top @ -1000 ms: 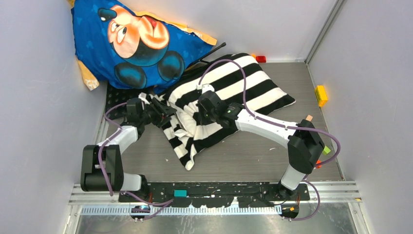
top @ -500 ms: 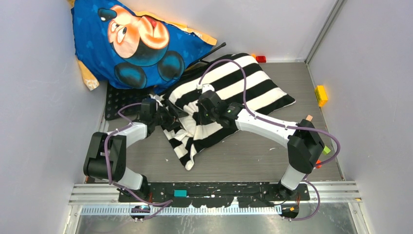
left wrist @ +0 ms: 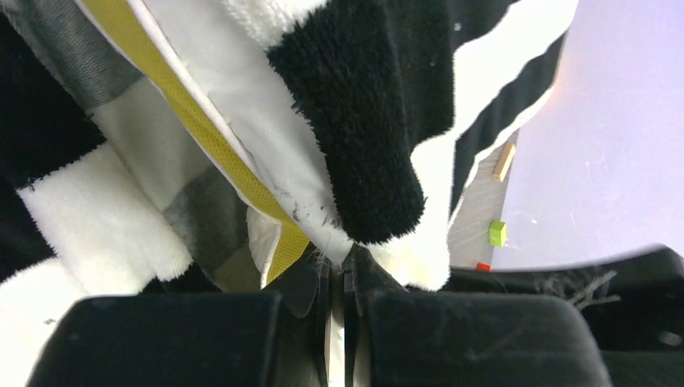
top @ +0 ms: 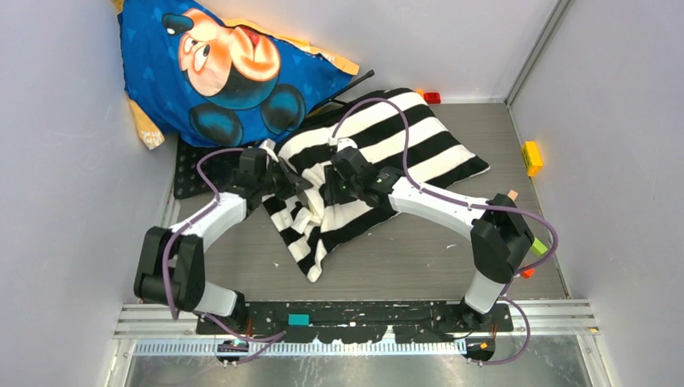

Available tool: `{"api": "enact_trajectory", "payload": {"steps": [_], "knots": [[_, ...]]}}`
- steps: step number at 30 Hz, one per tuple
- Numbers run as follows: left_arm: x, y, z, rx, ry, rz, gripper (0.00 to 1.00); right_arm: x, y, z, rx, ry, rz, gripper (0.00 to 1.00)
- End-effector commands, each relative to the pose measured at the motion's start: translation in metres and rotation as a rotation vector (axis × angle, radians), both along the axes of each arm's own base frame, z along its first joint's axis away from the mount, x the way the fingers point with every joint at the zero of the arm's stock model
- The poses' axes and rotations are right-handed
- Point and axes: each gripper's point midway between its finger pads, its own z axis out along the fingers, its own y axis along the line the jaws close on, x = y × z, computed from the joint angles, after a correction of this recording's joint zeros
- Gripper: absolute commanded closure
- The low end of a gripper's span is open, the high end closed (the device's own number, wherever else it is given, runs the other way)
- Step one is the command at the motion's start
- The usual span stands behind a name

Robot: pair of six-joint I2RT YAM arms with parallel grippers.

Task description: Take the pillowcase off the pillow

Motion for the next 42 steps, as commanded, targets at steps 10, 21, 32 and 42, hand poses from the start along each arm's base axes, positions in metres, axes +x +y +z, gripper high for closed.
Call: {"api": "enact_trajectory", "payload": {"steps": [10, 21, 32, 42], "knots": [[-0.001, -0.003, 0.103, -0.053, -0.209, -0.015, 1.0, -0.068, 0.004, 0.027, -0.079, -0.038, 0.046, 0.31], [-0.008, -0.008, 0.13, -0.092, -0.209, -0.043, 1.0, -0.058, -0.015, -0.028, -0.188, -0.035, -0.016, 0.36], [-0.009, 0.012, 0.172, -0.168, -0.213, -0.047, 1.0, -0.029, -0.057, -0.045, -0.093, 0.01, -0.118, 0.7], [-0.021, 0.005, 0.212, -0.242, -0.231, -0.139, 1.0, 0.003, -0.129, -0.075, -0.06, 0.102, -0.3, 0.82]]}}
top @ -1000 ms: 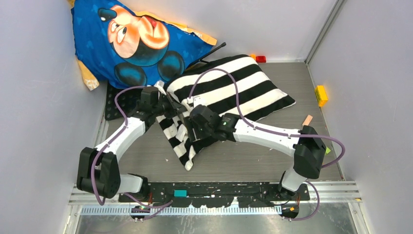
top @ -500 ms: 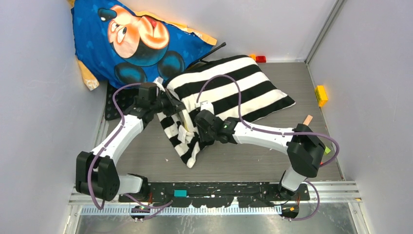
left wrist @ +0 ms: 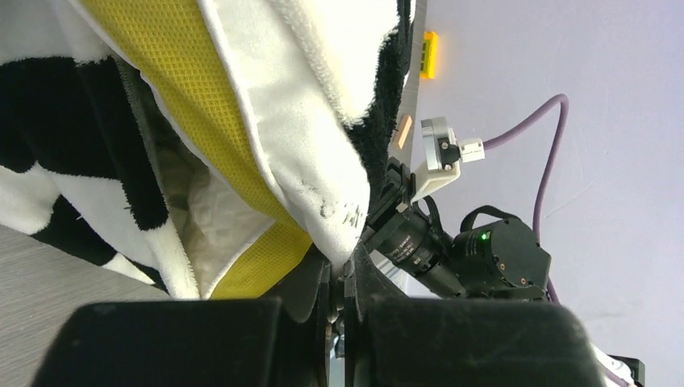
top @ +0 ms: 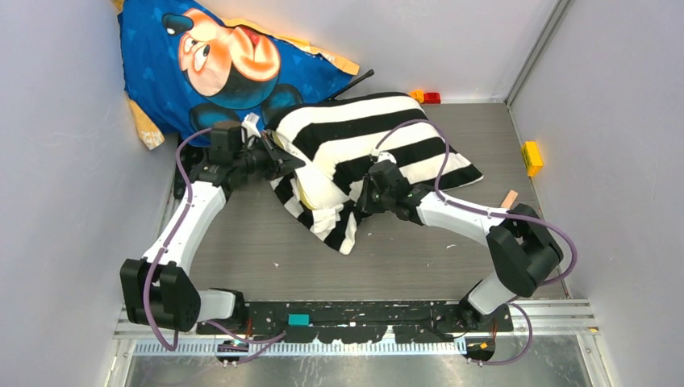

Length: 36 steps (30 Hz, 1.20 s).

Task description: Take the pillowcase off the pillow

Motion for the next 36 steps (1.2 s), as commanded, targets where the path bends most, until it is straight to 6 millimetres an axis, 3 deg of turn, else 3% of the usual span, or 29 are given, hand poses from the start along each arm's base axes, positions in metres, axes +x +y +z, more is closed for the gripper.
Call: {"api": "enact_trajectory", "payload": {"steps": [1, 4, 7, 10, 13, 17, 19, 22, 25, 28, 36], "knots": [[-0.005, -0.004, 0.075, -0.102, -0.182, -0.066, 1.0, 0.0, -0.044, -0.02, -0.121, 0.034, -0.078, 0.8], [-0.003, -0.005, 0.064, -0.099, -0.159, -0.062, 1.0, -0.014, -0.014, -0.001, -0.017, 0.021, 0.056, 0.66], [-0.002, -0.01, 0.055, -0.109, -0.144, -0.061, 1.0, -0.035, 0.019, 0.035, 0.001, -0.103, 0.193, 0.34], [-0.002, -0.019, 0.053, -0.126, -0.143, -0.073, 1.0, -0.055, 0.044, 0.058, -0.002, -0.187, 0.263, 0.15], [-0.001, -0.027, 0.055, -0.131, -0.142, -0.085, 1.0, -0.058, 0.056, 0.062, -0.004, -0.19, 0.275, 0.13], [-0.002, -0.035, 0.065, -0.15, -0.156, -0.089, 1.0, -0.047, 0.054, 0.038, -0.099, -0.176, 0.234, 0.12], [-0.003, -0.036, 0.072, -0.161, -0.162, -0.088, 1.0, -0.039, 0.042, 0.024, -0.162, -0.174, 0.161, 0.2], [-0.004, -0.035, 0.085, -0.163, -0.18, -0.092, 1.0, -0.027, 0.015, 0.011, -0.212, -0.189, 0.028, 0.46], [-0.002, -0.035, 0.101, -0.186, -0.198, -0.099, 1.0, -0.022, -0.004, 0.008, -0.157, -0.186, -0.052, 0.91], [0.002, -0.03, 0.114, -0.222, -0.212, -0.095, 1.0, -0.017, -0.029, -0.003, -0.181, -0.164, -0.101, 0.96], [0.011, -0.008, 0.158, -0.325, -0.281, -0.056, 1.0, -0.013, -0.085, -0.048, -0.22, 0.001, -0.224, 0.92]]}}
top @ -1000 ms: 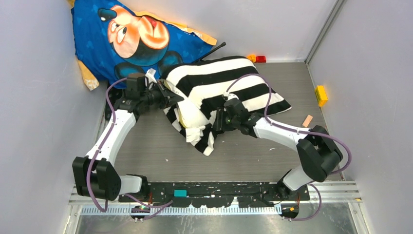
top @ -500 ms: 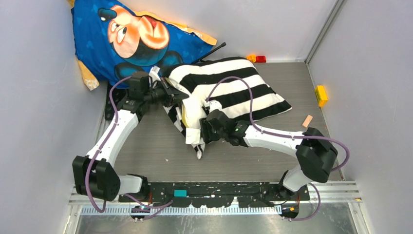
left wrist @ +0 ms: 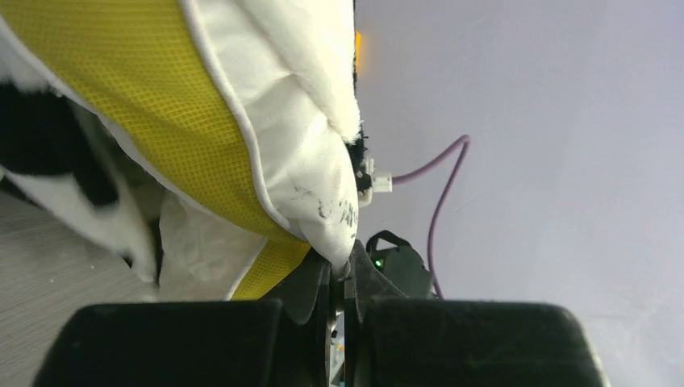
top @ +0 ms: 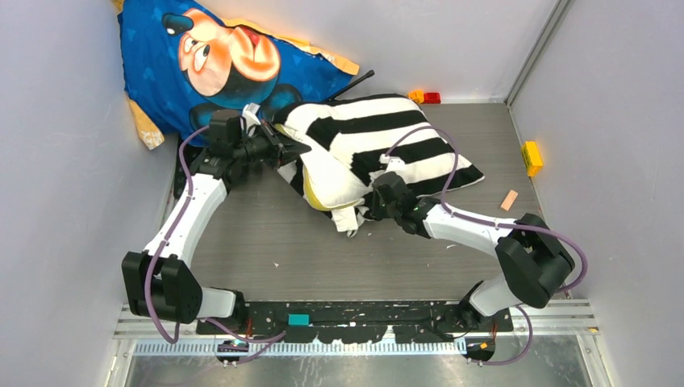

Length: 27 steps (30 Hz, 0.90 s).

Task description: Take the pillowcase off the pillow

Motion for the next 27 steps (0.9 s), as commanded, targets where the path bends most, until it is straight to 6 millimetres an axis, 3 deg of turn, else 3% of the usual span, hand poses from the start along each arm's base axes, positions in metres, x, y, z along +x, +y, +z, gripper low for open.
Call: {"api": "enact_trajectory", "payload": {"steps": [1, 8, 11, 14, 16, 19, 21, 23, 27], "knots": [[0.002, 0.016, 0.119, -0.161, -0.325, -0.006, 1.0, -0.009, -0.065, -0.048, -0.13, 0.129, -0.167, 0.92], [-0.002, 0.022, 0.122, -0.167, -0.337, -0.026, 1.0, 0.004, -0.12, -0.044, -0.198, 0.127, -0.338, 0.93], [-0.004, 0.025, 0.105, -0.127, -0.306, -0.026, 1.0, 0.01, -0.146, -0.035, -0.175, 0.127, -0.42, 0.93], [-0.006, 0.027, 0.085, -0.099, -0.278, -0.026, 1.0, 0.013, -0.16, -0.024, -0.14, 0.116, -0.432, 0.89], [-0.008, 0.027, 0.069, -0.081, -0.261, -0.029, 1.0, 0.013, -0.153, -0.011, -0.112, 0.095, -0.351, 0.78], [-0.018, 0.016, 0.037, -0.033, -0.231, -0.064, 1.0, 0.005, -0.121, 0.017, -0.01, 0.041, -0.126, 0.42], [-0.029, -0.001, 0.014, 0.022, -0.206, -0.105, 1.0, -0.001, -0.103, 0.042, 0.054, 0.01, -0.019, 0.3], [-0.042, -0.023, -0.006, 0.06, -0.184, -0.167, 1.0, -0.008, -0.09, 0.067, 0.079, -0.024, 0.073, 0.23], [-0.054, -0.049, -0.032, 0.106, -0.165, -0.247, 1.0, -0.02, -0.069, 0.115, 0.076, -0.125, 0.197, 0.22]]}}
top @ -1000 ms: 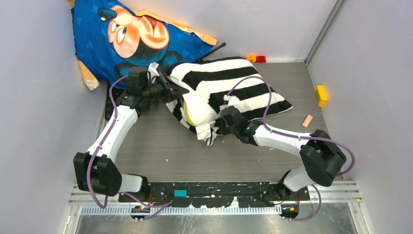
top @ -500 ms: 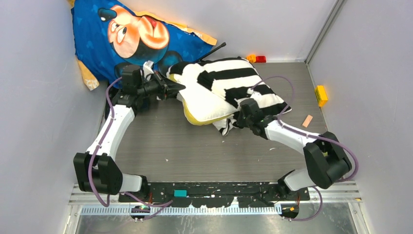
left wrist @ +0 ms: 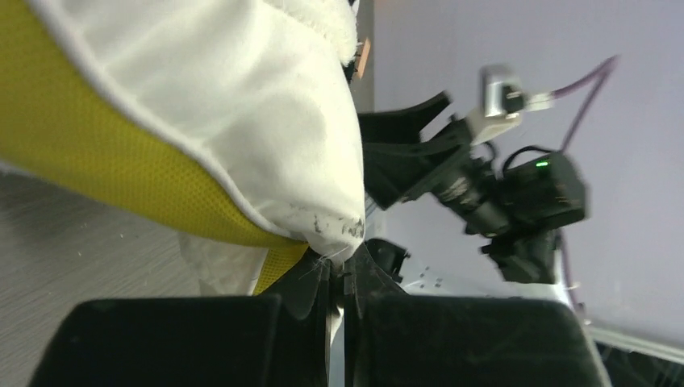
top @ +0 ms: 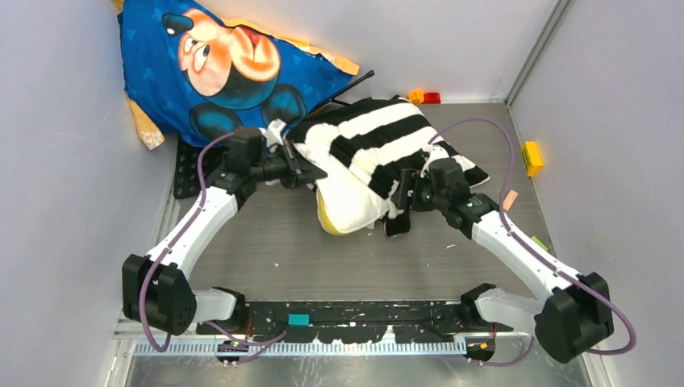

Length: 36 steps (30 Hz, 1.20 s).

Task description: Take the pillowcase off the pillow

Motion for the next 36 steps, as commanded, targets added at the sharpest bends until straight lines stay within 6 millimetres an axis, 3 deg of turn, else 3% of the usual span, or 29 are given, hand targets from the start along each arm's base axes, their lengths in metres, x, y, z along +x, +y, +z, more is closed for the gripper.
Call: {"api": "enact_trajectory", "payload": {"steps": [1, 4, 6, 11, 15, 21, 25, 28, 29, 30, 31, 33, 34, 35, 36], "knots": [[-0.017, -0.025, -0.006, 0.069, -0.112, -0.106, 1.0, -0.012, 0.034, 0.077, 0.037, -0.181, 0.215, 0.22], [-0.025, -0.029, -0.027, 0.204, -0.153, -0.125, 1.0, -0.014, 0.045, 0.103, 0.068, -0.239, 0.244, 0.22], [-0.031, -0.035, -0.038, 0.25, -0.162, -0.158, 1.0, -0.01, 0.053, 0.108, 0.084, -0.248, 0.264, 0.22], [-0.039, -0.04, -0.051, 0.263, -0.138, -0.192, 1.0, -0.031, 0.106, 0.113, 0.094, -0.275, 0.49, 0.22], [-0.038, -0.037, -0.049, 0.271, -0.152, -0.173, 1.0, -0.055, 0.142, 0.102, 0.027, -0.286, 0.629, 0.19], [-0.04, -0.043, -0.042, 0.229, -0.141, -0.188, 1.0, -0.068, 0.161, 0.072, -0.101, -0.263, 0.668, 0.11], [-0.045, -0.046, -0.019, 0.18, -0.174, -0.203, 0.98, -0.055, 0.159, 0.043, -0.272, -0.245, 0.57, 0.1], [-0.049, -0.045, 0.003, 0.148, -0.215, -0.2, 0.97, -0.033, 0.146, 0.037, -0.37, -0.247, 0.387, 0.11], [-0.051, -0.045, 0.01, 0.137, -0.226, -0.204, 0.96, -0.028, 0.143, 0.037, -0.38, -0.25, 0.341, 0.16], [-0.052, -0.044, 0.018, 0.127, -0.247, -0.209, 0.95, -0.025, 0.142, 0.039, -0.377, -0.257, 0.314, 0.27], [-0.051, -0.041, 0.024, 0.124, -0.259, -0.21, 0.92, -0.022, 0.14, 0.042, -0.366, -0.274, 0.282, 0.43], [-0.041, -0.025, 0.032, 0.137, -0.267, -0.162, 0.76, -0.021, 0.135, 0.051, -0.323, -0.307, 0.237, 0.85], [-0.034, -0.015, 0.033, 0.143, -0.267, -0.128, 0.65, -0.022, 0.132, 0.057, -0.298, -0.326, 0.225, 0.97], [-0.028, -0.004, 0.03, 0.147, -0.251, -0.089, 0.47, -0.024, 0.131, 0.064, -0.267, -0.348, 0.222, 0.99], [-0.022, 0.007, 0.027, 0.148, -0.236, -0.045, 0.39, -0.026, 0.128, 0.07, -0.236, -0.367, 0.219, 1.0]]}}
